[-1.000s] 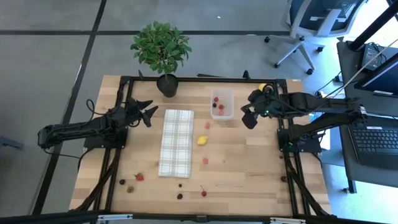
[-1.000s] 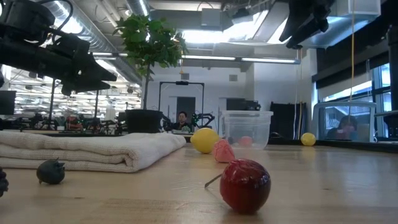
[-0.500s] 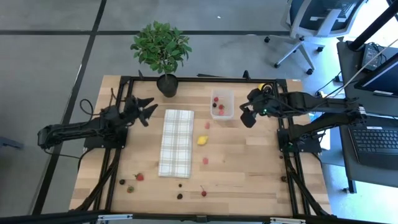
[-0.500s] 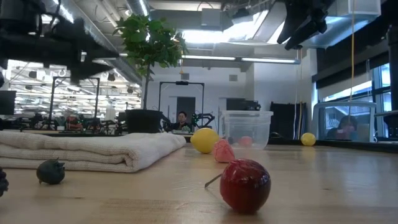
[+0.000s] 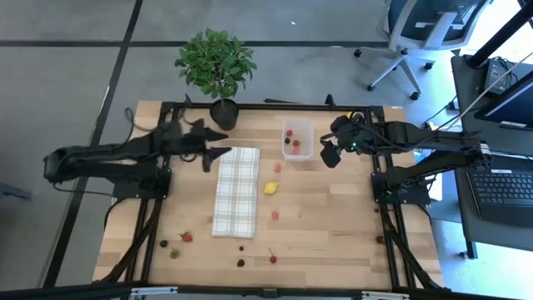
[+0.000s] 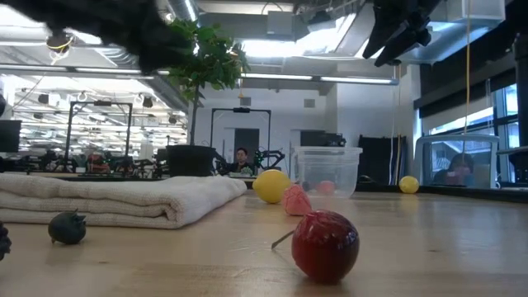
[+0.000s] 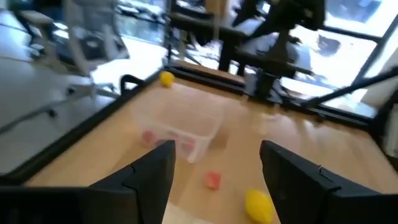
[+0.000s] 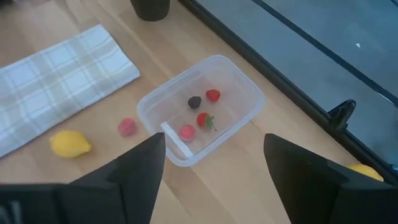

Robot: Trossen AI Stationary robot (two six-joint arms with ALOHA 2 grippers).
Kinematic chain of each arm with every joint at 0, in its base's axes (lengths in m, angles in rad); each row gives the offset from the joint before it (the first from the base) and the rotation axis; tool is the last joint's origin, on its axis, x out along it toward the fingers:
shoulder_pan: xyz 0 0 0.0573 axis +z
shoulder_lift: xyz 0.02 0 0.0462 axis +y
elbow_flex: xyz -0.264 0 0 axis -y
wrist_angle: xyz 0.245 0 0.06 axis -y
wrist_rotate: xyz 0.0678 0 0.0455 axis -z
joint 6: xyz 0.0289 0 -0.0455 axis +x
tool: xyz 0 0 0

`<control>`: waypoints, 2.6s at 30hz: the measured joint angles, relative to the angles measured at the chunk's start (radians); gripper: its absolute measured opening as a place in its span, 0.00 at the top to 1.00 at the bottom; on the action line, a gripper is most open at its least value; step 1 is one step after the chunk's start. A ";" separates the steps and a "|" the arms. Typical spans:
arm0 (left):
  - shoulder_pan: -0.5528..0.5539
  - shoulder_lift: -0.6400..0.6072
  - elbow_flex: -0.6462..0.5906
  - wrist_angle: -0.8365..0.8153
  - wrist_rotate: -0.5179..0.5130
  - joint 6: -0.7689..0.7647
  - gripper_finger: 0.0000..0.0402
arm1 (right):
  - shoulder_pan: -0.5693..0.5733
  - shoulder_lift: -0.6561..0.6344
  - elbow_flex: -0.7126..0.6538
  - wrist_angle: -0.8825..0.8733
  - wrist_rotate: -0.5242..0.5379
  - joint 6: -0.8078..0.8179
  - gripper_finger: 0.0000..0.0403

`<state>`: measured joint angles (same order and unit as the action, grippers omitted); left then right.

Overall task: Pick and placing Produce into tupperware
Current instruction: Put the top apricot into the transparent bin

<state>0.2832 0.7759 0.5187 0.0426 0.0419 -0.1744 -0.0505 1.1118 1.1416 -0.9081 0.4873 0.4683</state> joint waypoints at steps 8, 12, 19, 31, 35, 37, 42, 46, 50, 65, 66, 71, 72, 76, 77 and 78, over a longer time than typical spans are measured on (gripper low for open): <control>-0.017 0.262 0.217 0.000 0.163 -0.033 0.43 | 0.000 0.000 0.000 -0.039 0.000 -0.028 0.32; -0.046 0.329 0.276 0.022 0.160 -0.033 0.43 | 0.000 -0.003 -0.005 -0.118 0.004 -0.027 0.32; -0.100 0.415 0.301 0.142 0.119 -0.043 0.43 | 0.000 -0.231 -0.193 0.071 -0.036 -0.130 0.32; -0.130 0.476 0.301 0.182 -0.075 -0.087 0.43 | 0.000 -0.630 -0.601 0.487 -0.176 -0.212 0.32; -0.129 0.552 0.301 0.203 -0.084 -0.120 0.43 | 0.000 -0.706 -0.667 0.500 -0.175 -0.186 0.32; -0.130 0.605 0.301 0.193 -0.087 -0.164 0.43 | 0.000 -0.734 -0.683 0.494 -0.176 -0.179 0.32; -0.131 0.754 0.345 0.180 -0.138 -0.198 0.43 | 0.000 -0.772 -0.689 0.492 -0.175 -0.164 0.32; -0.154 0.874 0.440 0.162 -0.148 -0.077 0.43 | 0.000 -0.777 -0.689 0.482 -0.175 -0.162 0.32; -0.171 0.962 0.542 0.038 -0.166 -0.056 0.43 | 0.000 -0.776 -0.689 0.461 -0.175 -0.157 0.32; -0.204 1.057 0.600 -0.090 -0.345 -0.157 0.43 | 0.000 -0.776 -0.689 0.436 -0.176 -0.179 0.32; -0.209 1.060 0.598 -0.095 -0.346 -0.157 0.43 | 0.000 -0.776 -0.689 0.435 -0.175 -0.183 0.32; -0.229 1.083 0.600 -0.075 -0.376 -0.163 0.43 | 0.000 -0.776 -0.689 0.431 -0.175 -0.187 0.32; -0.231 1.090 0.600 -0.060 -0.382 -0.160 0.43 | 0.000 -0.776 -0.689 0.431 -0.175 -0.187 0.32; -0.232 1.106 0.601 -0.049 -0.395 -0.162 0.43 | 0.000 -0.776 -0.689 0.431 -0.175 -0.189 0.32; -0.232 1.116 0.602 -0.043 -0.396 -0.163 0.43 | 0.000 -0.776 -0.689 0.431 -0.175 -0.190 0.32; -0.232 1.122 0.599 -0.057 -0.398 -0.163 0.43 | 0.000 -0.776 -0.689 0.431 -0.175 -0.190 0.32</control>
<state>0.0513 1.8983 1.1172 -0.0148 -0.3561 -0.3374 -0.0505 0.3359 0.4526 -0.4774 0.3126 0.2787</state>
